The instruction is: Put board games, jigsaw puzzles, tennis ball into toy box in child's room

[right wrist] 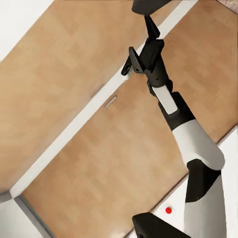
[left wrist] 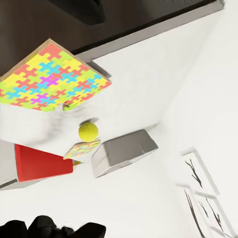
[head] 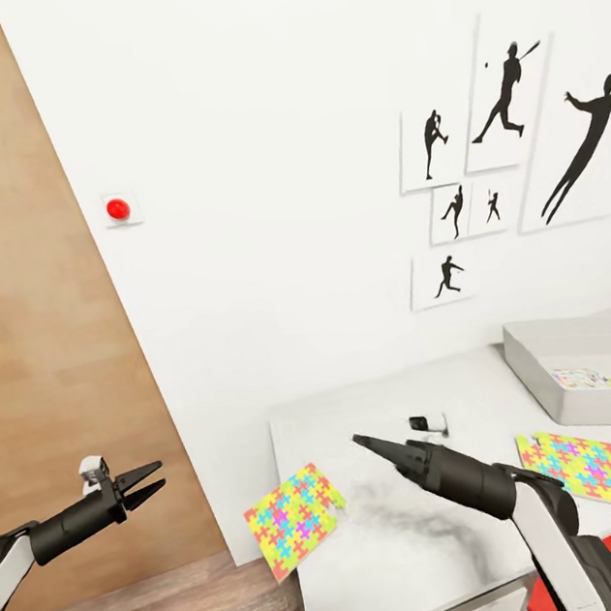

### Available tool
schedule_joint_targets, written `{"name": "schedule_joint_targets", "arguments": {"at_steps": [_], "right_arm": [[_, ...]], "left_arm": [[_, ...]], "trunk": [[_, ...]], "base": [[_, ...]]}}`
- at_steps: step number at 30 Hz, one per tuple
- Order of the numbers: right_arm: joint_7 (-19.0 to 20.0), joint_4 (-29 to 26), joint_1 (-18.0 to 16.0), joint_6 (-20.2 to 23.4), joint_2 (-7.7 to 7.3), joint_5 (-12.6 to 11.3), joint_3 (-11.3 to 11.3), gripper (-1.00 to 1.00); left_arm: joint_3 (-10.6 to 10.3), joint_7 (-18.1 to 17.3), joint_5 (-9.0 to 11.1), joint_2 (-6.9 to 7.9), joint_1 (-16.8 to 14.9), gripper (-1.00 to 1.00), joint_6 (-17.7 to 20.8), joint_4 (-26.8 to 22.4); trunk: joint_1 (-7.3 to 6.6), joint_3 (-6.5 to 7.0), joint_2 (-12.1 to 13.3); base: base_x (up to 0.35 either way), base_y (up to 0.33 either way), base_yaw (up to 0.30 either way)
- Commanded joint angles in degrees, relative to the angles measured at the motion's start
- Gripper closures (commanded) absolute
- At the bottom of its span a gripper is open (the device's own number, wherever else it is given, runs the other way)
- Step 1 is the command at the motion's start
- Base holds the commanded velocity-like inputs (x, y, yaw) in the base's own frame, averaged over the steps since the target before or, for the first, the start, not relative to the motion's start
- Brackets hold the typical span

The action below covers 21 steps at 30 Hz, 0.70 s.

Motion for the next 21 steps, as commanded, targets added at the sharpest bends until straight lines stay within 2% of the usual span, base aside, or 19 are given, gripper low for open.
{"name": "schedule_joint_targets", "arguments": {"at_steps": [1, 6, 21], "right_arm": [[2.01, -0.01, -0.06, 0.83, 0.07, -0.02, -0.75, -1.0], [5.14, -0.01, -0.08, 1.02, 0.24, -0.01, -1.72, -1.0], [5.43, -0.01, -0.09, 0.44, 1.05, 0.03, -1.63, -1.0]], "left_arm": [[-0.32, -0.07, 0.56, 0.08, -0.07, -1.0, 0.48, 0.06], [-0.31, -0.09, 0.68, 0.09, -0.07, -1.0, 0.48, 0.08], [-0.31, -0.15, 0.79, 0.17, -0.07, -1.0, 0.48, 0.09]], "trunk": [[0.23, -0.25, -0.46], [1.33, -1.15, -2.47], [4.62, -3.84, -8.48]], "base": [[0.0, 0.0, 0.0], [0.0, 0.0, 0.0], [0.0, 0.0, 0.0]]}}
